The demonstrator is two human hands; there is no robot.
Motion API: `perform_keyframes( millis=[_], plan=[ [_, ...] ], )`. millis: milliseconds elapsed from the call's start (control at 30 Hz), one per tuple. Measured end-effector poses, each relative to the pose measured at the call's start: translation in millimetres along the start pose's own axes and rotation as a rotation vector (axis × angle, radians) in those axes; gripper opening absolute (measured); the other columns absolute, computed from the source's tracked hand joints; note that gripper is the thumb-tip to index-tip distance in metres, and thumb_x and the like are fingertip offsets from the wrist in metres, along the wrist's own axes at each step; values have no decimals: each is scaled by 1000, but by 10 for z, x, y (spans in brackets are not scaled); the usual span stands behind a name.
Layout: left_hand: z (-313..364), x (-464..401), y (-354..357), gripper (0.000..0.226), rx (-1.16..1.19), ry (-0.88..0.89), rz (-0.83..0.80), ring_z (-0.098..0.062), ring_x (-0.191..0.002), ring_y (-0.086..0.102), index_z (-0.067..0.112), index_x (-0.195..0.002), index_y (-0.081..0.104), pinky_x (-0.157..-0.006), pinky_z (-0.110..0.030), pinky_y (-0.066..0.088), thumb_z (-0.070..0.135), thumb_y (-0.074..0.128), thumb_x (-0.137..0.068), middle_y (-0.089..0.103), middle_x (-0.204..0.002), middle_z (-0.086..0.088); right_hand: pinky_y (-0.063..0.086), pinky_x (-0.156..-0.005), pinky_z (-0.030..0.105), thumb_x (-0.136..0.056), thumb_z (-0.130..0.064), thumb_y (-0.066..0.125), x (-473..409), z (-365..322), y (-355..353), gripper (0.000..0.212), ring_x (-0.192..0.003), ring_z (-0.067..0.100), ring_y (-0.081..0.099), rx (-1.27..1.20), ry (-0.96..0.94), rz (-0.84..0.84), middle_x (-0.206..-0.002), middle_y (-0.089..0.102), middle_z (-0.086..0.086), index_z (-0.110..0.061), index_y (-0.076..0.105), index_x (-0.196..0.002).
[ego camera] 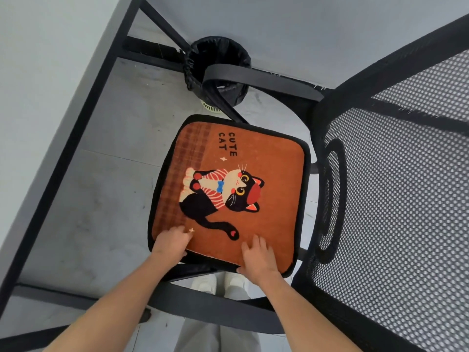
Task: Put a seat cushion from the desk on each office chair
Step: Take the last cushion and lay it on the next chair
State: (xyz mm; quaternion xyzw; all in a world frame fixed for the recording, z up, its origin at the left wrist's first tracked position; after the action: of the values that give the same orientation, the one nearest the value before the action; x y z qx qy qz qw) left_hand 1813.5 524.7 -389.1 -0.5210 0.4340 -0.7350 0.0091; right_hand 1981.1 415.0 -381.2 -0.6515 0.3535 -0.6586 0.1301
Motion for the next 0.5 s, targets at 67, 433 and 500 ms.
perform_keyframes(
  millis=[67,433,500],
  plan=[
    [26,-40,-53,67,-34,49,17,-27,-135,32,18,-138,35,-108,-40,35,28,66,-80,33,-145,-10,30,-107,45,-81,-36,63,-25,-29,-21,59,-134,33,24,13,-70,86,-145,28,17,-12,40,-129],
    [420,-298,37,83,-189,157,-30,-37,-143,-14,14,-144,11,-111,-64,15,10,64,-81,-16,-156,-13,8,-112,62,-88,-12,55,-297,-215,98,57,-142,42,-11,35,-94,84,-156,-10,19,-6,27,-137],
    [411,-292,23,90,-247,176,-50,-39,-142,-15,14,-145,7,-109,-66,13,16,67,-79,-19,-155,-15,8,-109,66,-87,-12,56,-320,-216,91,56,-140,44,-13,70,-108,72,-155,-12,18,-7,28,-136]
  ],
)
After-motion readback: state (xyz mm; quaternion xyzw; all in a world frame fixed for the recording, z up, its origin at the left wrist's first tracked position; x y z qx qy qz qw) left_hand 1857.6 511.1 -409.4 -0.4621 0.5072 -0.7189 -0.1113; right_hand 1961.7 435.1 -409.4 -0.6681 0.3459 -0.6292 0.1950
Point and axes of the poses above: each hand's wrist, its own x-axis away from the middle knuckle, its own y-axis out of the palm, z = x × y, the point moved 4 cm from there along -x, towards the middle knuckle
